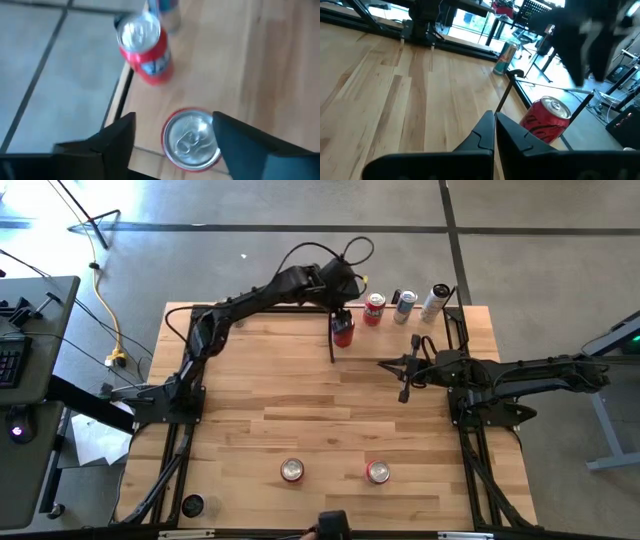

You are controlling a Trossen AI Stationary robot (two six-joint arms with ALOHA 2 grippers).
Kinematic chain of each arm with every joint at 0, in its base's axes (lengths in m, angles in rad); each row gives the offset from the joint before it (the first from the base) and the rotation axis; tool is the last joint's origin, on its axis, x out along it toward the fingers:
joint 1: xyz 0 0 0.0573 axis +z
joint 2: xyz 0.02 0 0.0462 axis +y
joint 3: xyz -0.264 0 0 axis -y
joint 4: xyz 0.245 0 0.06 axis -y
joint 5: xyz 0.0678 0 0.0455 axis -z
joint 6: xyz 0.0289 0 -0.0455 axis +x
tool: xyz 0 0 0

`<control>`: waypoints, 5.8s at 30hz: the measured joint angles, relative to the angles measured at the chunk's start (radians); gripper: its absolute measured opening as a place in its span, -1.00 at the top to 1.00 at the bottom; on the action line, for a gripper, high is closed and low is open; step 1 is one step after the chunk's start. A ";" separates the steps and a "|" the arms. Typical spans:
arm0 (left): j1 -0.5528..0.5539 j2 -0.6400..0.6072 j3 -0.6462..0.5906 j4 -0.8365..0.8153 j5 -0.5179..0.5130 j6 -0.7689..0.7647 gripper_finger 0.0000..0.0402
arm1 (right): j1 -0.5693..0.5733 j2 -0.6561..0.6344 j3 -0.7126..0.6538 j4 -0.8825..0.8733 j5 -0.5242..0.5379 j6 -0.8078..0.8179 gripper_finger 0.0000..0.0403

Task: Place canned beverage on shelf
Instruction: Put the top red-black soda can on the shelf, then put the white-yellow soda can on the shelf aligned with the other white-yellow soda can

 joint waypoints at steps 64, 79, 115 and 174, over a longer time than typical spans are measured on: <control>-0.075 -1.310 -2.063 1.714 0.051 -0.230 1.00 | -0.255 0.737 0.494 -0.027 -0.063 0.167 1.00; -0.075 -1.310 -2.063 1.716 0.051 -0.230 1.00 | -0.342 0.818 0.493 0.004 -0.060 0.204 1.00; -0.075 -1.310 -2.062 1.716 0.051 -0.221 1.00 | -0.485 0.818 0.493 0.090 -0.158 0.197 1.00; -0.198 -1.319 -2.019 1.506 0.028 -0.142 1.00 | -0.184 0.538 0.225 0.257 -0.136 0.178 1.00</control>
